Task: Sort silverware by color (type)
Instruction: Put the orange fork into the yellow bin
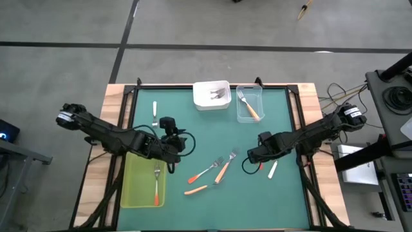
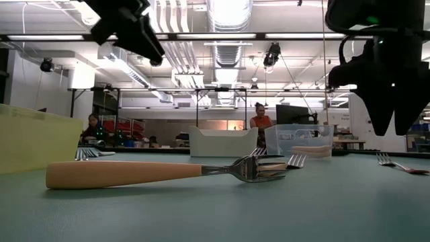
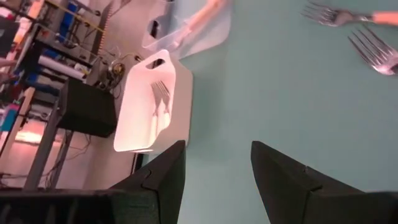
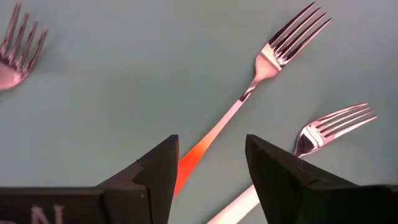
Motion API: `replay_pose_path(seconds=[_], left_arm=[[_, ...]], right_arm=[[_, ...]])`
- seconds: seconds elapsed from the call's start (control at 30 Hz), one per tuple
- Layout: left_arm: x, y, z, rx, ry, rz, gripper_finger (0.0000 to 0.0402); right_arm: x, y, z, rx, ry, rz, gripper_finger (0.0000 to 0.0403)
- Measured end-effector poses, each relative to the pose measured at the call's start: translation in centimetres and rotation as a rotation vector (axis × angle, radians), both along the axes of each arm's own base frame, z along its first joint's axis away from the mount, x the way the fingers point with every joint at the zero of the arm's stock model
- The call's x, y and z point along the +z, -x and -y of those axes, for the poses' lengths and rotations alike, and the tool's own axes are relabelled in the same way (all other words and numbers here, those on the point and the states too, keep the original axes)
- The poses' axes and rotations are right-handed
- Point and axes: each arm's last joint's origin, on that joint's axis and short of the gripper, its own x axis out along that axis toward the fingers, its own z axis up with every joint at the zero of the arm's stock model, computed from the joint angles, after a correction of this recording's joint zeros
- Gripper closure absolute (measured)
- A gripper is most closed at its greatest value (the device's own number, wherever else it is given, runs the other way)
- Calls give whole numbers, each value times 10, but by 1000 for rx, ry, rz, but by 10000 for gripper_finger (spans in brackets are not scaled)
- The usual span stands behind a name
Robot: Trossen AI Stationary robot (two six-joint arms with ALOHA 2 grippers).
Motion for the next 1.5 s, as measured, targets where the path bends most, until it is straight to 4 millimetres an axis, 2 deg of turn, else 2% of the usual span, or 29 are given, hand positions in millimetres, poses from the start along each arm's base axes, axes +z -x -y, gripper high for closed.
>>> replay_pose_path(seconds=[0.4,0.87,1.23,1.37,1.5], left_arm=[[-17,7,-3,-26,-31,-79,238],[-5,9,-21,31,-105,-56,238],[-4,7,-30,58,-116,-68,238],[-4,7,-30,58,-116,-69,238],[-4,7,-31,59,-116,-68,238]], right_arm=[[-7,4,3,-73,47,-2,225],[-25,12,7,-184,99,15,225],[-47,19,9,-234,88,66,227],[-56,24,10,-255,96,90,237],[-58,26,11,-263,106,90,265]])
